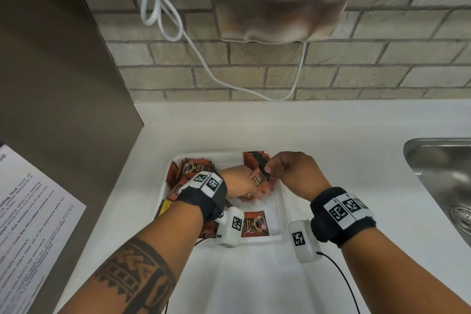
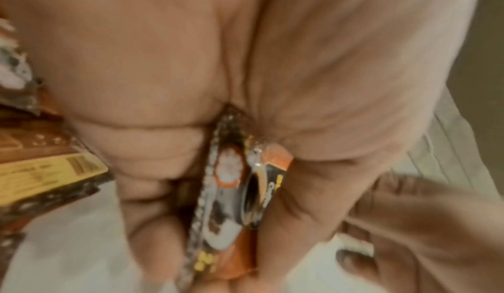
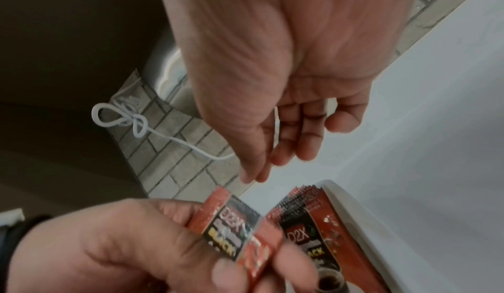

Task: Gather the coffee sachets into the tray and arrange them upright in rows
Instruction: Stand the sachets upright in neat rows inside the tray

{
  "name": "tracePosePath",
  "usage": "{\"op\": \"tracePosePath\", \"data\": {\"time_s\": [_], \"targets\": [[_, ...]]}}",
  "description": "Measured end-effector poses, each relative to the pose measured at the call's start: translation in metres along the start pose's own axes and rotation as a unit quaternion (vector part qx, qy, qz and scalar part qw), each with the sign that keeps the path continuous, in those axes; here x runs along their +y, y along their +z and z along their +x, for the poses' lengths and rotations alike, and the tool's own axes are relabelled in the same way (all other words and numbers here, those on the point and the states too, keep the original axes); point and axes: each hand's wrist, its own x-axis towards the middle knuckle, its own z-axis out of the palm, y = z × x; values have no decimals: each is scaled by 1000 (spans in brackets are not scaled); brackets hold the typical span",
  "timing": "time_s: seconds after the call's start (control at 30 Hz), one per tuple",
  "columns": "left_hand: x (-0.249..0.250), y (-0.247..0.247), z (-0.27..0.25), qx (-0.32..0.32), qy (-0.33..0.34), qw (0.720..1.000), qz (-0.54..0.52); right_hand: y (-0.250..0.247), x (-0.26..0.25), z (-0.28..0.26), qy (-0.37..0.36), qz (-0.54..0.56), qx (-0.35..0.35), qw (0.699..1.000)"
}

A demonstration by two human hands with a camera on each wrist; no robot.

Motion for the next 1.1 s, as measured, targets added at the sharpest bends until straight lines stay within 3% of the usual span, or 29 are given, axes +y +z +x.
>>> {"op": "tracePosePath", "data": {"time_s": [0.1, 0.17, 0.27, 0.4, 0.6, 0.87, 1.1], "targets": [[-8, -4, -5, 1, 76, 980, -186, -4, -1, -3, 3, 79, -24, 997], [-11, -4, -6, 13, 108, 971, -213, -7, -2, -1, 0, 110, -14, 994], [-10, -5, -10, 47, 128, 976, -173, -14, -7, 1, -3, 121, -9, 993], [-10, -3, -12, 86, 110, 971, -193, -16, -15, 2, -21, 113, -19, 993], [-10, -5, -17, 162, 88, 981, -52, -21, -22, 1, -23, 119, -48, 992], [-5, 1, -19, 193, 70, 978, -16, -18, -27, -1, -32, 132, -62, 989], [2, -4, -21, 197, 35, 980, 18, -12, -28, -3, -39, 108, -28, 993]]}}
